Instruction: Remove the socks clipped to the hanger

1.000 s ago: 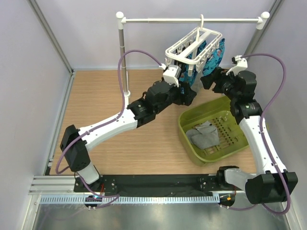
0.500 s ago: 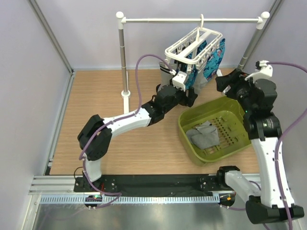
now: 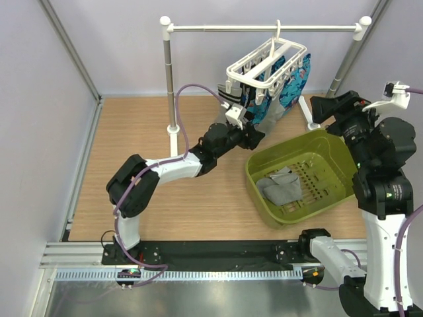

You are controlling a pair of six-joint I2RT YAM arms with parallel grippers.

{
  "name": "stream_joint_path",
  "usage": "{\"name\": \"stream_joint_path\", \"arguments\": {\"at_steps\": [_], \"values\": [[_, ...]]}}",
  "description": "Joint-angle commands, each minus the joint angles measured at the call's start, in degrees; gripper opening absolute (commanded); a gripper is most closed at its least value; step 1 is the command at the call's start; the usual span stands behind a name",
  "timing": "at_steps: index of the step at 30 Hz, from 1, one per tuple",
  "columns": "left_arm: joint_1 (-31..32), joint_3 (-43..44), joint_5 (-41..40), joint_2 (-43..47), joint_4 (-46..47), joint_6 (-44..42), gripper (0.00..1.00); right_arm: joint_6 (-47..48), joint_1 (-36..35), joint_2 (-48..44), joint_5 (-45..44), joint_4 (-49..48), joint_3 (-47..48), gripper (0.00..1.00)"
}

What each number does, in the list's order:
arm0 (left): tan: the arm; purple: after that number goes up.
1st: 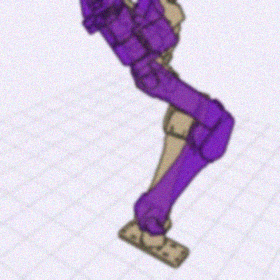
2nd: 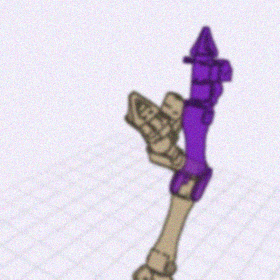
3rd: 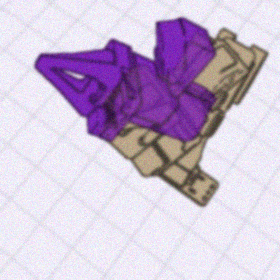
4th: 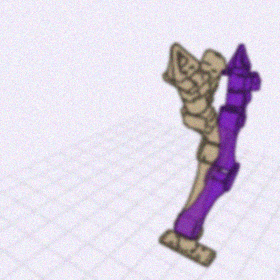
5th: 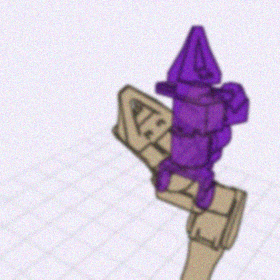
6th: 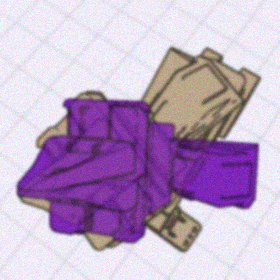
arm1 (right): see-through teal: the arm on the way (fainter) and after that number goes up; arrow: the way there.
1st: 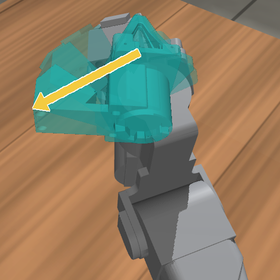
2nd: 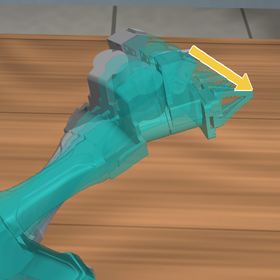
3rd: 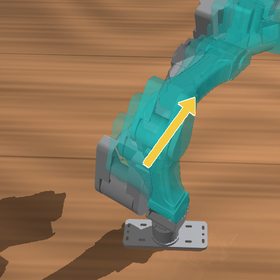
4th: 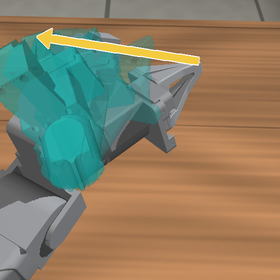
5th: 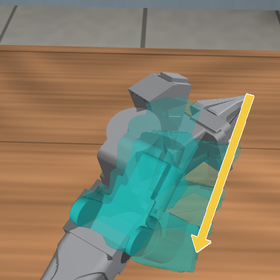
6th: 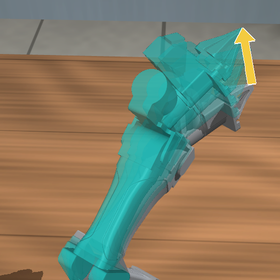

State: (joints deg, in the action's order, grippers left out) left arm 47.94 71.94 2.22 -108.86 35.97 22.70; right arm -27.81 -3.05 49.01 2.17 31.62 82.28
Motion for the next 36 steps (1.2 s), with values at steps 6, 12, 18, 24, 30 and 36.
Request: {"name": "stream_joint_path", "arguments": {"at_steps": [6, 12, 18, 24, 30, 36], "values": [[-1.36, 1.97, 4.10, -2.05, 9.30, -3.18, 0.65, 0.83, -0.38, 1.17, 1.86, -1.29, 9.91, 0.78], [-3.12, 4.44, 7.18, -6.27, 12.01, -2.23, 0.54, 2.41, -0.38, 1.17, 5.47, -1.65, 10.44, 0.78], [-4.35, 4.78, 7.01, -9.08, 16.15, 0.15, 0.49, 3.03, -0.38, 0.03, 7.23, -2.61, 9.92, 0.77], [-6.02, 9.17, 15.26, -12.42, 16.77, 2.96, 0.48, 3.90, -0.29, 0.38, 8.20, -2.26, 9.92, 0.77], [-6.28, 13.92, 17.74, -16.82, 15.54, 4.28, 0.47, 5.31, -0.38, 0.29, 7.67, -1.38, 10.53, 0.77], [-6.46, 16.38, 17.47, -19.64, 14.92, 6.04, 0.46, 5.84, -0.29, 0.82, 7.14, -1.03, 12.11, 0.77]]}}
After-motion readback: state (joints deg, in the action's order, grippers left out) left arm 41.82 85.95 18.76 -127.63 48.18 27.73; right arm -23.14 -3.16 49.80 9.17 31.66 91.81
